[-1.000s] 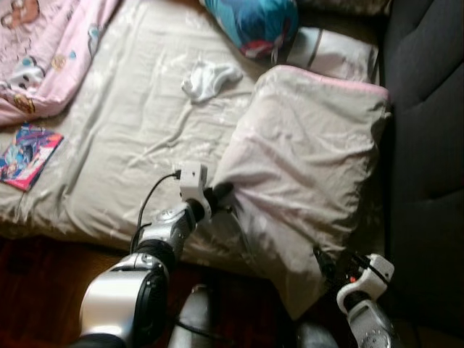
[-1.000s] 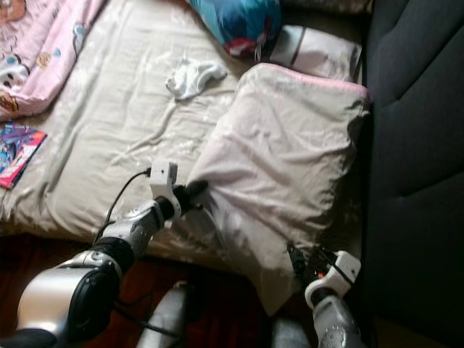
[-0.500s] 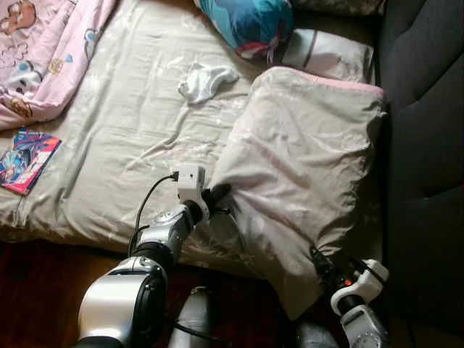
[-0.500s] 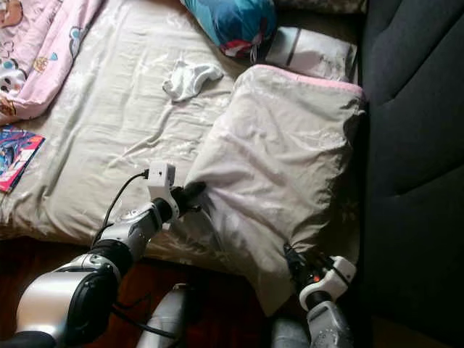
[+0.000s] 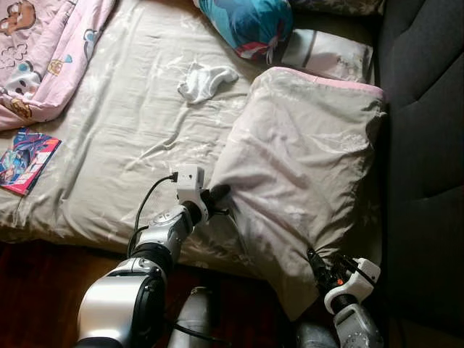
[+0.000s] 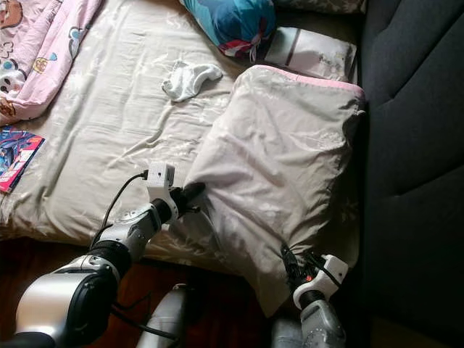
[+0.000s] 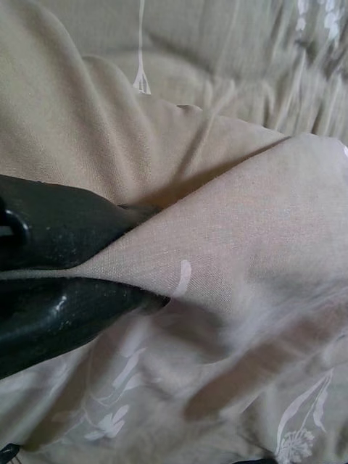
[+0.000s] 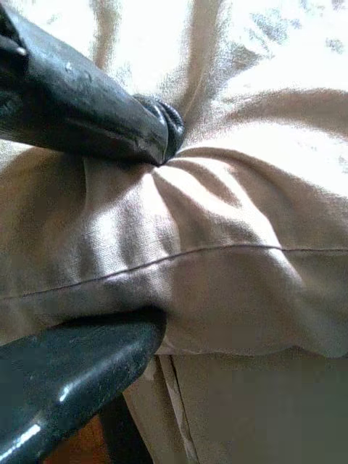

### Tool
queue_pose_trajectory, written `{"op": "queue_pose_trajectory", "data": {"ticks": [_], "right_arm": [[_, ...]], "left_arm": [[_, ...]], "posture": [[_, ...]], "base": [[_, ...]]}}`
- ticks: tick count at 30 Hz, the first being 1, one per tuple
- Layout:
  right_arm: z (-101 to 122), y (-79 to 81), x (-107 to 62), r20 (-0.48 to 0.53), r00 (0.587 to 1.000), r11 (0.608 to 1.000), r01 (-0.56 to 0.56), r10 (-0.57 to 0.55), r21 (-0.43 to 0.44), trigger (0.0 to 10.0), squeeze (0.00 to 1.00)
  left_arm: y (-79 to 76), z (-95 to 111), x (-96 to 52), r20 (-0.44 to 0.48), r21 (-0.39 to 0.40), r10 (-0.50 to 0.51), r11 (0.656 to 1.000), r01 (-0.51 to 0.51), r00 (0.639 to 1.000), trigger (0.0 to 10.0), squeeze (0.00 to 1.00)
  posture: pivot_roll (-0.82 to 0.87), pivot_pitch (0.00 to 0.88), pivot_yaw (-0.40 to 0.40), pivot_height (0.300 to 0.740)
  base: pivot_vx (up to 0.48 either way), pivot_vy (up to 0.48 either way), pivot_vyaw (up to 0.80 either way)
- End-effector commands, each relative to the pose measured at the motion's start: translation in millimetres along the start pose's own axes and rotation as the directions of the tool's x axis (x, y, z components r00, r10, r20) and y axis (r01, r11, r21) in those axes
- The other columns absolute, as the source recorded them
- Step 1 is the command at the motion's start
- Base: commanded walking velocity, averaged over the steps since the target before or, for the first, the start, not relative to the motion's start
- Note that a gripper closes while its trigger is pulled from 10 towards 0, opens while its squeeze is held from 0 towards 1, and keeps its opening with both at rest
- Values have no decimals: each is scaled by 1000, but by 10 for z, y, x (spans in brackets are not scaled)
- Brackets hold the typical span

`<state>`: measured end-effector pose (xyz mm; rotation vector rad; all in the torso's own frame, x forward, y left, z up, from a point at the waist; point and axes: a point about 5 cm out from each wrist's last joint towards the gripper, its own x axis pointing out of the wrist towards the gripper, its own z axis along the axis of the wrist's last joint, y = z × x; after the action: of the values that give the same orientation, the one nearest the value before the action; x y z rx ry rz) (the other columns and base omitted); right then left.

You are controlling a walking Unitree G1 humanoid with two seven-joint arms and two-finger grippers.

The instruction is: Clean up the room

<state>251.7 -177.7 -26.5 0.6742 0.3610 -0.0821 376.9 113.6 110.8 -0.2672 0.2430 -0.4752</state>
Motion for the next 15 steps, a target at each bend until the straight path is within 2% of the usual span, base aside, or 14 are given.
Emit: {"op": "queue_pose_trajectory", "data": {"ticks": [1,15], "right_arm": [[-186,-81,-103,-48,998,998,45,-43,39,0,0],[-123,-122,-91,1,997,996,78,-78,53,0,0]], "left_arm": [[25,-156,-51,-39,-25,-7,1000,6,999,10000,0],[2,-151,-38,-36,-28,-12,1000,11,999,10000,0]], "posture": [[35,436,102,740],[32,430,103,740]], "base": [[0,0,0],[0,0,0]]}}
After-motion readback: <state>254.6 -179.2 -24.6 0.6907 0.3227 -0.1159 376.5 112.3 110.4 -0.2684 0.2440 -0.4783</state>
